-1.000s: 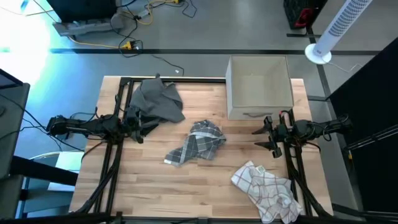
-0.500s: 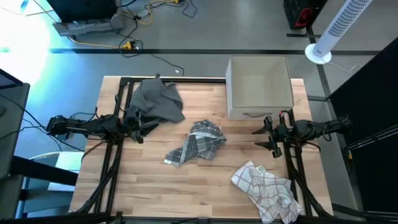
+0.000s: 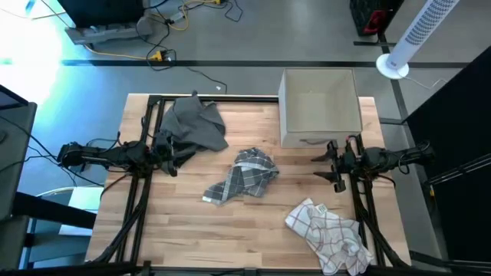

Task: Fold towel
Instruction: Fold the gray checkered towel

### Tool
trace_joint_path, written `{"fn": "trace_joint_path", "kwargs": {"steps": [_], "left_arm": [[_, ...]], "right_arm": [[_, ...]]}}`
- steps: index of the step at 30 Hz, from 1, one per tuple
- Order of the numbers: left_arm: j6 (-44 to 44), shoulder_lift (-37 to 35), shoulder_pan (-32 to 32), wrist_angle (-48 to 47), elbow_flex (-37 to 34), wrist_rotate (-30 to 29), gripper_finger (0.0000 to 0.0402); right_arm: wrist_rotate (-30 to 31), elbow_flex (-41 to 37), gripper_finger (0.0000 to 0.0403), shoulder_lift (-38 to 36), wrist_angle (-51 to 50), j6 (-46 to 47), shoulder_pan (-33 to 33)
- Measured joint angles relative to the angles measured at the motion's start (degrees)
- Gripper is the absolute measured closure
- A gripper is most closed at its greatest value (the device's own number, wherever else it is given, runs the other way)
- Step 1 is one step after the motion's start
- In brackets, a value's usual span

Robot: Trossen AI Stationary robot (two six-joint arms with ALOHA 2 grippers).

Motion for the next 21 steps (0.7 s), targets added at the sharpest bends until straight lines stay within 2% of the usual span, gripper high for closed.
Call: {"fn": "trace_joint_path", "kwargs": {"steps": [2,4,6,8,10,13,17,21], "left_arm": [[1.72,-0.04,0.0,2.92,0.68,0.28,0.0195],[5.93,0.0,0.0,4.11,3.07,3.64,0.0195],[11.62,0.47,0.0,4.29,6.58,8.01,0.0195],[17.23,1.63,-0.04,4.14,10.83,9.73,0.0195],[21.21,3.39,-0.04,2.22,16.01,8.2,0.0195],[25.0,7.36,-0.02,-2.54,24.72,2.25,0.0195],[29.81,15.06,0.0,-6.87,35.67,-4.53,0.0195],[33.6,24.51,0.0,-8.25,45.43,-6.3,0.0195]], "right_arm": [[0.73,1.16,0.0199,0.0,2.32,0.97,0.0],[2.98,4.18,0.0199,0.02,2.19,2.34,0.0],[6.17,8.54,0.0199,0.37,0.83,3.3,0.0],[9.54,14.18,0.0199,1.69,-2.0,3.03,0.0],[13.03,20.73,0.0199,4.21,-5.5,1.41,0.0],[17.11,31.3,0.0199,10.29,-9.06,-2.56,-0.01],[18.94,45.26,0.0199,21.96,-14.54,-10.28,-0.01],[20.19,58.75,0.0199,35.3,-20.09,-16.38,-0.01]]}}
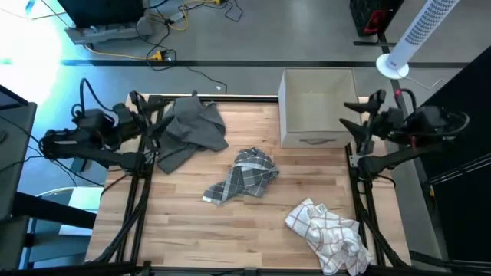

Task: Fold towel
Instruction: Fold the gray checkered towel

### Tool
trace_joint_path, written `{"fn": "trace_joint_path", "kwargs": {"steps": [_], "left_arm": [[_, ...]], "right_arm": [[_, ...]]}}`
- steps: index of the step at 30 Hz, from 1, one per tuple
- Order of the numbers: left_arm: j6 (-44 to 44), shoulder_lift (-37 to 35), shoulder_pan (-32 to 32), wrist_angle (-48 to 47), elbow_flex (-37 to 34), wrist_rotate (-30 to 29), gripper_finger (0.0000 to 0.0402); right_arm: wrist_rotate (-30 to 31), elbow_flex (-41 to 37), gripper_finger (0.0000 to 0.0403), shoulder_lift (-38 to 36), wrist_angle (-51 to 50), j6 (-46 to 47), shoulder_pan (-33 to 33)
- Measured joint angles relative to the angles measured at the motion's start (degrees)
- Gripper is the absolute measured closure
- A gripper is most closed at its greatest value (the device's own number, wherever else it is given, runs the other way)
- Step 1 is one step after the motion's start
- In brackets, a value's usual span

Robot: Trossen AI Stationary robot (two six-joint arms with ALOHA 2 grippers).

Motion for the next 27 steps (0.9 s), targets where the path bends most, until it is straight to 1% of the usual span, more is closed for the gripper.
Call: {"fn": "trace_joint_path", "kwargs": {"steps": [3,7,9,11,15,18,20,22,27], "left_arm": [[0.15,6.85,0.0,0.01,6.7,-0.02,0.0195],[-4.22,13.06,0.0,0.09,12.87,0.0,0.0195],[-5.1,14.92,0.0,0.13,14.43,-0.02,0.0195],[-5.23,15.94,0.0,0.6,15.25,-0.01,0.0195],[-10.92,16.0,-0.62,0.47,15.51,1.71,0.0195],[-10.21,14.95,-0.85,0.48,15.51,1.74,0.0195],[-9.82,13.84,-0.83,0.49,15.51,0.85,0.0195],[-11.8,12.46,-0.81,0.59,15.51,0.06,0.0195],[-13.01,9.64,-0.75,1.11,15.53,0.42,0.0195]], "right_arm": [[0.04,9.75,0.0199,8.96,-3.98,-3.65,0.01],[0.04,21.27,0.0199,18.65,-10.81,-5.72,0.01],[0.05,25.79,0.0199,22.39,-14.66,-3.6,0.01],[0.08,29.3,0.0199,25.56,-17.63,0.46,0.01],[-0.13,33.95,0.0199,30.4,-19.95,7.51,0.03],[-1.86,36.56,0.0199,32.82,-19.77,10.74,0.46],[-2.91,38.22,0.0199,34.13,-19.62,10.74,0.54],[-3.68,39.48,0.0199,35.17,-19.54,10.57,0.56],[-4.78,40.8,0.0199,37.36,-16.15,10.61,0.54]]}}
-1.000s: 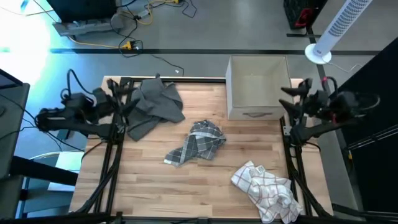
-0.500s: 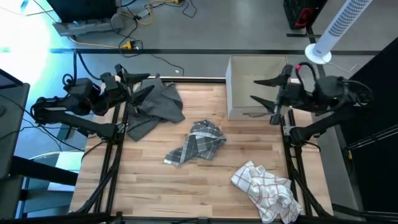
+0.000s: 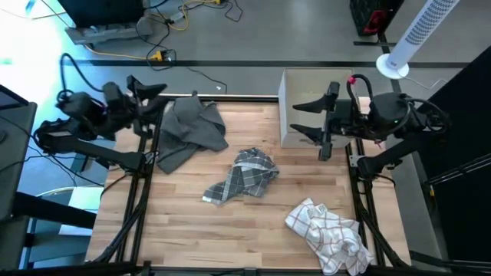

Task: Fold towel
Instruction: Fold the gray checkered towel

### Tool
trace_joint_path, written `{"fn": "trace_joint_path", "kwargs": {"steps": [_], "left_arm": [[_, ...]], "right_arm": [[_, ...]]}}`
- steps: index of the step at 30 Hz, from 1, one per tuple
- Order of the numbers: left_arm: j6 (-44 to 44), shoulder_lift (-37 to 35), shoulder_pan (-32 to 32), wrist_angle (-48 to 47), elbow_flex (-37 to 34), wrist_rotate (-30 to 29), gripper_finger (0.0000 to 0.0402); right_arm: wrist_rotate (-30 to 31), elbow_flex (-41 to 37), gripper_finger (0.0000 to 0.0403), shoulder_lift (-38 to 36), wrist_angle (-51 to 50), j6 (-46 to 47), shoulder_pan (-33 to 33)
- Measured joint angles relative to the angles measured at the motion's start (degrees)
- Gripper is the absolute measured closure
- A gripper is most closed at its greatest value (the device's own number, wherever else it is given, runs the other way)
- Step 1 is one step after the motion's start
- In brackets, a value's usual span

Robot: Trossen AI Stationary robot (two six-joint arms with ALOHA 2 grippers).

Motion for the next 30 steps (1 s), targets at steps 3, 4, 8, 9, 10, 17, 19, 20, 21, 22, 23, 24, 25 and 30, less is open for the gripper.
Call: {"fn": "trace_joint_path", "kwargs": {"steps": [3,4,8,9,10,17,19,20,21,22,23,24,25,30], "left_arm": [[-0.2,-0.29,0.0,-0.09,0.06,3.24,0.0195],[-0.96,-0.2,0.0,-0.65,0.03,4.55,0.0195],[-8.8,0.21,-0.02,-5.93,0.03,10.67,0.0195],[-11.41,0.48,-0.06,-8.34,0.03,11.92,0.0195],[-13.99,1.07,-0.14,-11.2,0.07,13.08,0.0195],[-28.18,11.52,-5.08,-45.01,-0.09,15.38,0.0195],[-29.27,15.82,-7.58,-49.28,-0.11,16.82,0.0195],[-29.56,18.01,-8.93,-50.02,-0.09,17.65,0.0195],[-29.53,20.2,-10.4,-50.22,-0.08,18.19,0.0195],[-29.13,22.34,-11.83,-50.15,-0.08,18.57,0.0195],[-28.32,24.32,-13.2,-49.96,-0.08,18.92,0.0195],[-27.22,26.17,-14.49,-49.7,-0.08,18.99,0.0195],[-25.92,27.97,-15.68,-49.62,-0.08,19.01,0.0195],[-21.72,37.19,-20.14,-49.38,-0.06,19.16,0.0195]], "right_arm": [[-0.38,0.25,0.0199,0.98,1.74,0.17,0.0],[-0.99,0.25,0.0199,1.29,1.86,0.24,0.0],[-3.66,0.25,0.0199,2.07,1.67,7.31,0.0],[-4.1,0.23,0.0199,2.09,1.65,8.95,0.02],[-4.88,0.23,0.0199,2.08,1.68,10.26,0.0],[-8.83,0.23,0.0199,0.77,-9.18,13.14,0.02],[-7.83,0.23,0.0199,0.4,-14.21,14.37,0.0],[-7.35,0.23,0.0199,0.38,-16.8,15.02,0.0],[-6.84,0.22,0.0199,0.4,-19.13,15.34,0.0],[-6.17,0.16,0.0199,0.47,-21.41,15.41,0.0],[-5.55,0.14,0.0199,0.56,-23.44,15.72,0.0],[-5.0,0.12,0.0199,0.62,-25.01,16.28,0.0],[-4.76,0.12,0.0199,0.62,-26.21,16.69,0.0],[-6.15,0.12,0.0199,0.62,-28.04,19.26,0.0]]}}
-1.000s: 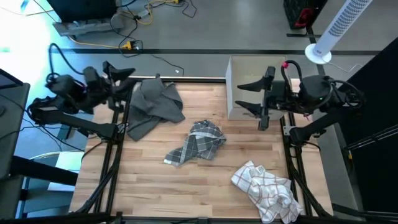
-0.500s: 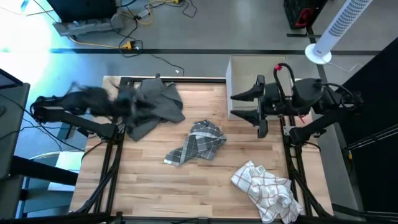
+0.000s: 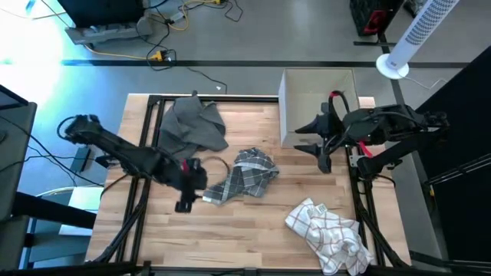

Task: Fold towel
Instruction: Fold the gray checkered towel

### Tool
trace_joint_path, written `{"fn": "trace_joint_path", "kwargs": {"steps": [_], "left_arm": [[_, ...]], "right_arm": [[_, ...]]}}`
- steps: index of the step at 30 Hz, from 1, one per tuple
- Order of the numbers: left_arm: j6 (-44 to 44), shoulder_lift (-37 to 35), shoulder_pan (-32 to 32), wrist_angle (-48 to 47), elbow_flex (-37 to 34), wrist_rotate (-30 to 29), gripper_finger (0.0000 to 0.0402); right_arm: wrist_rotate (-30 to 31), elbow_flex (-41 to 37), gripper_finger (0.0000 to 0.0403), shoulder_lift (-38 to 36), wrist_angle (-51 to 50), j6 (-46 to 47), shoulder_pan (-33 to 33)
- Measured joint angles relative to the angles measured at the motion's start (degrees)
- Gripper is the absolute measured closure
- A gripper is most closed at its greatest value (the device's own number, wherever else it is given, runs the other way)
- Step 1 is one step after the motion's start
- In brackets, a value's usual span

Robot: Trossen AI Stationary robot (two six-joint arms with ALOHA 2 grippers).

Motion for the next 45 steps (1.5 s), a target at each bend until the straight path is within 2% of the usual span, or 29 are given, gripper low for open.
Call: {"fn": "trace_joint_path", "kwargs": {"steps": [5,12,15,23,28,40,43,45], "left_arm": [[0.64,7.77,-2.45,2.15,-0.02,0.65,0.0195],[4.34,13.13,-2.63,8.57,-0.02,1.39,0.0195],[4.63,14.93,-1.93,9.5,-2.63,2.43,0.0195],[1.67,15.33,-0.45,14.69,-9.56,1.71,0.0195],[-0.32,15.28,-0.47,18.47,-11.44,-2.14,0.0195],[-1.34,15.26,-0.47,22.49,-17.44,-0.34,0.0196],[-2.45,15.22,-0.06,22.39,-17.59,-0.01,0.0214],[-3.56,15.22,0.28,22.34,-17.59,0.01,0.0244]], "right_arm": [[-2.17,0.0,0.0199,0.0,0.0,1.06,0.0],[-2.24,0.0,0.0199,0.0,0.0,0.42,0.0],[-2.34,0.0,0.0199,0.0,-0.01,0.46,0.0],[-3.83,0.0,0.0199,0.0,-0.31,0.43,0.13],[-3.82,0.0,0.0199,0.0,-0.31,0.43,0.13],[-3.81,0.0,0.0199,0.0,-0.33,0.55,0.13],[-3.47,0.0,0.0199,0.0,-0.31,1.02,0.13],[-3.01,0.0,0.0199,0.0,-0.34,1.04,0.13]]}}
